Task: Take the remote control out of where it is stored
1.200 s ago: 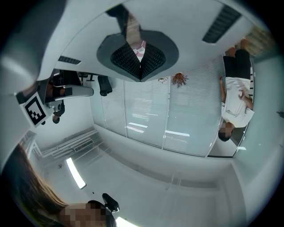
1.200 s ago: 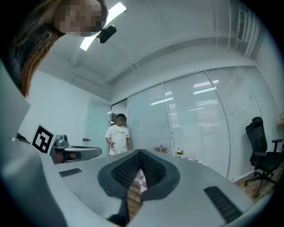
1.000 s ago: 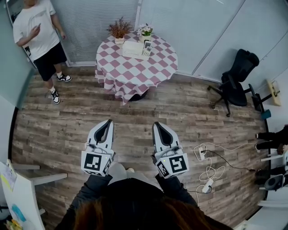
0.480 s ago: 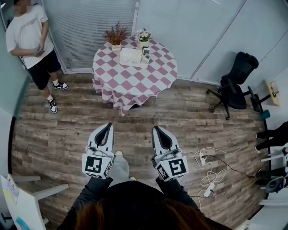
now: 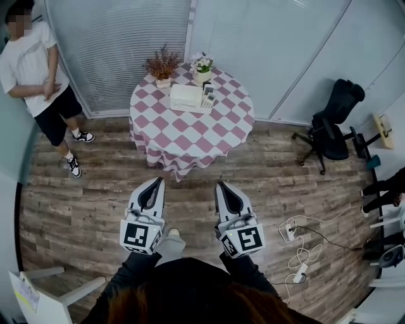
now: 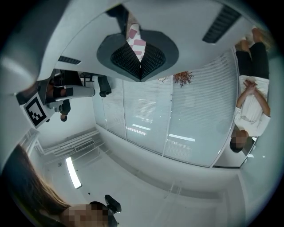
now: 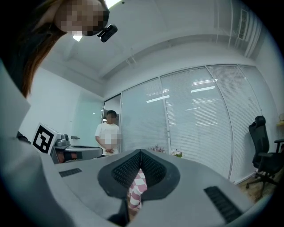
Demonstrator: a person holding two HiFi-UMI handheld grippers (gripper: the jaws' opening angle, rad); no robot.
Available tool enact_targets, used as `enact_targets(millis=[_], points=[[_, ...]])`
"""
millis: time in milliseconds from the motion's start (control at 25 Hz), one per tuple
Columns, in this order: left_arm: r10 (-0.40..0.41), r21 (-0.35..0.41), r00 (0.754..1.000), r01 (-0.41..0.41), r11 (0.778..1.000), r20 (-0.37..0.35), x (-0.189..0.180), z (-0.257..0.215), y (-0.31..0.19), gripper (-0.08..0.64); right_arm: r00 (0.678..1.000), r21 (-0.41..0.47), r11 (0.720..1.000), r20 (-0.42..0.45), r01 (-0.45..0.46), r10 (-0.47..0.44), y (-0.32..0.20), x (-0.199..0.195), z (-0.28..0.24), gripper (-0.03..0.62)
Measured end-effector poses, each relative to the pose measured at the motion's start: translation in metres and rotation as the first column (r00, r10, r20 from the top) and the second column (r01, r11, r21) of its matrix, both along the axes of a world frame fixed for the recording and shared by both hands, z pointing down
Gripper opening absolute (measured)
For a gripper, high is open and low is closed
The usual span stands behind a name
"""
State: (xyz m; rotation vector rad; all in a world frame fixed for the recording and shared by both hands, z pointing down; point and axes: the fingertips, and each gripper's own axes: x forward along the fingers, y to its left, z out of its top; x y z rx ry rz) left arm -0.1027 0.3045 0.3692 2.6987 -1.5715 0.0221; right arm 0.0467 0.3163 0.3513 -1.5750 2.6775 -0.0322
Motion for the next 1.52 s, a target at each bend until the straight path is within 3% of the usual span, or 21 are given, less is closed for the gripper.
enact_targets(millis=[320,840,1520], points=[[0.019,-0.011,1.0,-0.019,1.0,-0.007,-0.018,0.007,-0.045,0.006,1.0,-0.016,1.0,-0.007,-0.01,0.01,-0.042,-0.025,0.006,0.014],[0.04,-0.028,0.999,-0.041,0.999,-0.013,-0.038,0.016,-0.082,0.006,0.997,-0.018,0.997,-0.019,-0.071,0.071,-0.082,-0.034,0.01,0.014],[0.022,-0.039,1.0,-0.023,0.999,-0.017,-0.053,0.024,-0.116,0.006,0.998,-0.023,0.998,-0.032,-0.054,0.053,-0.124,-0.044,0.015,0.014]])
